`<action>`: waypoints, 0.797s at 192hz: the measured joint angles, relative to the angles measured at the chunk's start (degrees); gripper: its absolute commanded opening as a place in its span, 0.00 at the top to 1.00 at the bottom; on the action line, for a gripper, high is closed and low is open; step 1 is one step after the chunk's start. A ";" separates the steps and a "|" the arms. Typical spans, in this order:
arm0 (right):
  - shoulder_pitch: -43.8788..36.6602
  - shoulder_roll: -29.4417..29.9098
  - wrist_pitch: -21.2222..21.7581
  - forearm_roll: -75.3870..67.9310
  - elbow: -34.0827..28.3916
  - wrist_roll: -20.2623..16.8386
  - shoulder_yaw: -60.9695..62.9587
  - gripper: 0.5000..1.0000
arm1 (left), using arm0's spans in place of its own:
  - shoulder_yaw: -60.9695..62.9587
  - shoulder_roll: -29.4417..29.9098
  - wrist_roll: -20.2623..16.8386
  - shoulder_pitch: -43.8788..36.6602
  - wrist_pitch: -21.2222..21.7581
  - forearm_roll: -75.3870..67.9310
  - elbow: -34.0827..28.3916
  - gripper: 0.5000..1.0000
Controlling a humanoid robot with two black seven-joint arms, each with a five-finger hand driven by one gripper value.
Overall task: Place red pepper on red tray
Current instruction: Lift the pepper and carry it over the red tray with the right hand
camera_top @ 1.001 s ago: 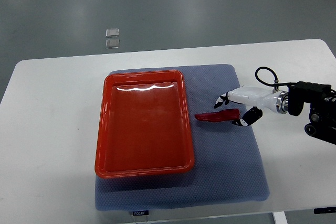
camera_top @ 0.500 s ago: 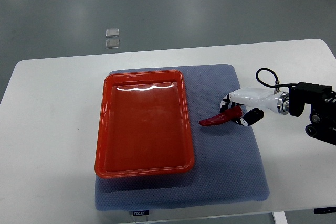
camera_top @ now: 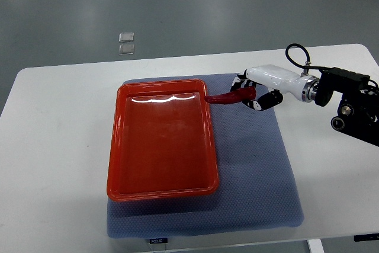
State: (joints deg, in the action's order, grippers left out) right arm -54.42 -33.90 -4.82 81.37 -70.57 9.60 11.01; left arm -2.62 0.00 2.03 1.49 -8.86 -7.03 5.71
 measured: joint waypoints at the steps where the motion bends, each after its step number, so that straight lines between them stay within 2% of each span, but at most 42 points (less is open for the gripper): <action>1: -0.08 0.12 0.00 -0.03 0.01 0.00 0.01 0.97 | 0.00 0.00 0.00 0.00 0.00 0.00 0.00 0.00; 116: -4.58 19.36 -0.10 2.45 7.83 0.68 -6.26 0.94 | 0.02 0.00 0.00 0.00 0.00 0.00 0.00 0.00; 153: -5.13 25.64 -0.10 6.90 12.66 1.55 -8.66 0.93 | 0.01 0.00 -0.03 0.00 0.00 0.00 0.00 0.00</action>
State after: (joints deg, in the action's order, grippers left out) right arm -59.55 -8.25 -4.91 88.27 -57.91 11.15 2.35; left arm -2.61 0.00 2.00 1.50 -8.86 -7.03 5.71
